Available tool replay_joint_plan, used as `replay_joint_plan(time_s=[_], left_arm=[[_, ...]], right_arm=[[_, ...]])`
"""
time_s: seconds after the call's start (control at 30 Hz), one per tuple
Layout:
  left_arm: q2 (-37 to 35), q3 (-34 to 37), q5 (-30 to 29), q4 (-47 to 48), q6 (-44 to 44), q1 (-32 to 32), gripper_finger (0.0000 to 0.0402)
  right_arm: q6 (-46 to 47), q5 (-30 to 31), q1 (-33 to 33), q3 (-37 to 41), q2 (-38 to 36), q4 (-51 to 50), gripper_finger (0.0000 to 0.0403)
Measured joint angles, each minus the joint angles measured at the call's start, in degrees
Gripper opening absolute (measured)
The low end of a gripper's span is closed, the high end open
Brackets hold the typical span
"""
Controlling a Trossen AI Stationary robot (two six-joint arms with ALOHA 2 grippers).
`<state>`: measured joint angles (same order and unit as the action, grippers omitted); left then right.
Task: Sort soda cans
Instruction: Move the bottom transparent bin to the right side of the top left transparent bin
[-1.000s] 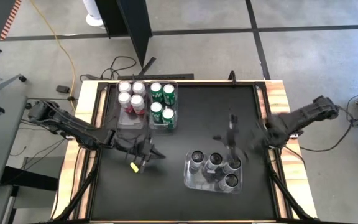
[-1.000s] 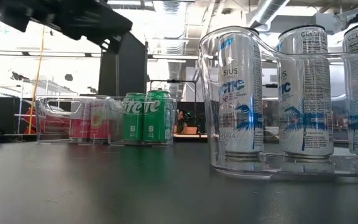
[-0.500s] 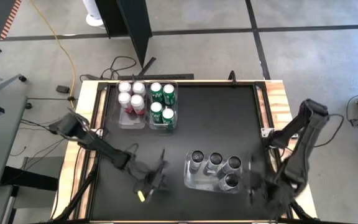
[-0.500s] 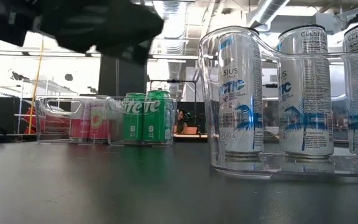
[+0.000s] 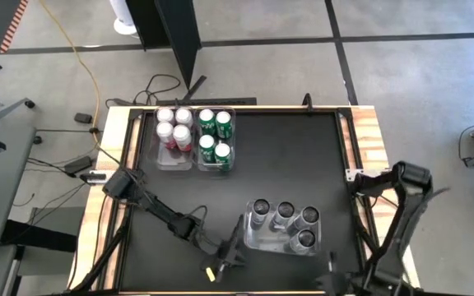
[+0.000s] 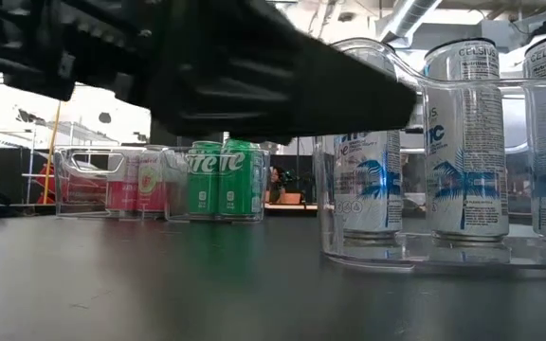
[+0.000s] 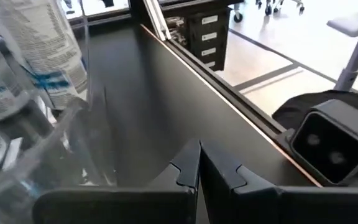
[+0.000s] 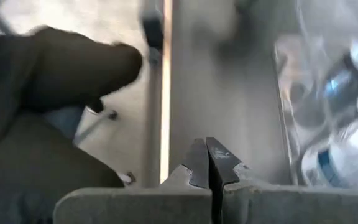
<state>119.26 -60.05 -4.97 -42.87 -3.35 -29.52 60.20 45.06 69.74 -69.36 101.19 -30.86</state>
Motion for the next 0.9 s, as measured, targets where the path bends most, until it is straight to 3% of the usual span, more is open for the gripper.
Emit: replay_joint_plan(time_s=[0.3,0.9], left_arm=[[4.5,-1.4,-2.3,2.3,1.0,0.9,0.0006],[4.5,-1.5,-7.9,6.9,5.4,2.4,0.0006]], right_arm=[[16.1,-1.3,-1.1,0.0,9.6,-2.9,0.0000],[34.7,-3.1,-2.0,0.0,10.7,-17.1,0.0000]])
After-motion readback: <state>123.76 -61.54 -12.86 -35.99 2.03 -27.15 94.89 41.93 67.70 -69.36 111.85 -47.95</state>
